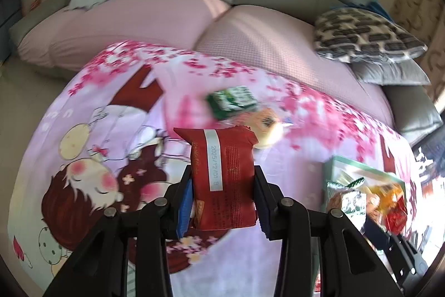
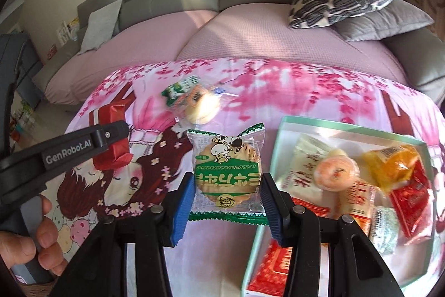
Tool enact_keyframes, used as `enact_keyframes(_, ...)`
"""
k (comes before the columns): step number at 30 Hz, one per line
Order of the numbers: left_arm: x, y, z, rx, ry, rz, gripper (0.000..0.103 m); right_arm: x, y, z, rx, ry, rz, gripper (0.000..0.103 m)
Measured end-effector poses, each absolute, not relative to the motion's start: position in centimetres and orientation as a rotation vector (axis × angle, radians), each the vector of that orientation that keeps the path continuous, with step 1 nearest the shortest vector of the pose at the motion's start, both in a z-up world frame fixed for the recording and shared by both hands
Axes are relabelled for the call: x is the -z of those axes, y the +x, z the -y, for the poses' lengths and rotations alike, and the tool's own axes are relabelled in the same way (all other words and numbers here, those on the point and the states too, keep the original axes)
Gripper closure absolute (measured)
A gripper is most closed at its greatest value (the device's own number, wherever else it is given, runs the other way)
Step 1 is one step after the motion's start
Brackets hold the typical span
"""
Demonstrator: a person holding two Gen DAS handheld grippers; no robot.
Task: Organize snacks
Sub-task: 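Grasp the white-striped red pack with the left tool while the right tool grasps the green cookie packet, lift both, then lower both held packs into the tray and open both tools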
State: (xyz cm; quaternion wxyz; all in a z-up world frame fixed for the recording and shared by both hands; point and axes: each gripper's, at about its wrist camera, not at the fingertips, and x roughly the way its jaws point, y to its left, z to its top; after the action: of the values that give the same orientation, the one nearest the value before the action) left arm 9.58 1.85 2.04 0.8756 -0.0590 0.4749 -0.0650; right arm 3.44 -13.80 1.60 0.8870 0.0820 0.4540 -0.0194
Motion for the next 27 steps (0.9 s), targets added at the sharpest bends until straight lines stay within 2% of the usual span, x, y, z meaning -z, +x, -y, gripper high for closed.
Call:
enact_keyframes(18,-3.1,5.8,9.6,0.413,0.085,-0.961,0.062,-3.9,-2.8,28.7,0.385,0.339,-0.866,0.052)
enact_keyframes(27,-1.3,4.4,13.9,0.480,0.182,-1.004,0.062,-2.7,-3.4,31.0,0.395,0.391,-0.900,0.052)
